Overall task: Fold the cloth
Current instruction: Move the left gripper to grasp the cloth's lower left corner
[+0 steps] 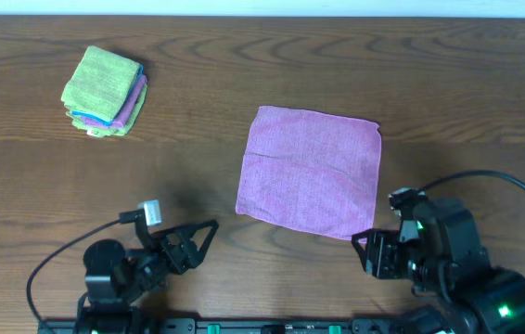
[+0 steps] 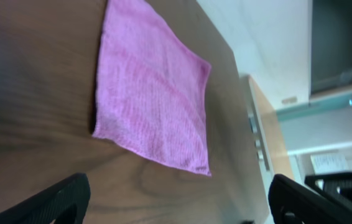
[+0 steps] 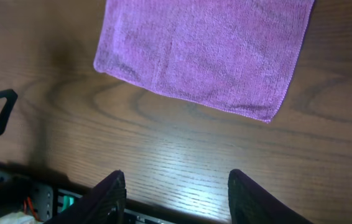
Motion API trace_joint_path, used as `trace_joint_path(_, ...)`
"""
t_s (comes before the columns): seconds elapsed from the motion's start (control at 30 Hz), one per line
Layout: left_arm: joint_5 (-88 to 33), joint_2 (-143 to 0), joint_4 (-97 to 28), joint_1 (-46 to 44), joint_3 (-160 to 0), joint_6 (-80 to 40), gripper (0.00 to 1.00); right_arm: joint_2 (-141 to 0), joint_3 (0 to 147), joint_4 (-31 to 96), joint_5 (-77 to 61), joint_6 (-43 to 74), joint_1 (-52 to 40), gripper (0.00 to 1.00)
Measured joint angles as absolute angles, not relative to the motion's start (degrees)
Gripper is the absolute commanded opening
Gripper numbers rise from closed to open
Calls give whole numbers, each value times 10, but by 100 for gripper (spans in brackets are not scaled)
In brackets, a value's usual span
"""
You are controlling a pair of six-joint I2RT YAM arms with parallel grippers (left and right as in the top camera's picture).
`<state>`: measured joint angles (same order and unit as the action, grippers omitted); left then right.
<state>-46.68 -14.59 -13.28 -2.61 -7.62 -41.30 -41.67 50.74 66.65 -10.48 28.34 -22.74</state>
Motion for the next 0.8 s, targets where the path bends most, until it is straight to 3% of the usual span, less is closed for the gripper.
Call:
trace_joint_path(0.4, -380, -475, -41, -136, -118, -331, 92, -456, 508, 664, -74, 281, -181, 49)
trace_joint_path(0.63, -353, -634, 22, -162, -199, -277, 89, -456, 508, 667, -81, 263, -142, 47)
trace_joint_path(0.8, -349, -722, 72, -162, -213, -262, 92, -456, 508, 668, -82, 251, -142, 47)
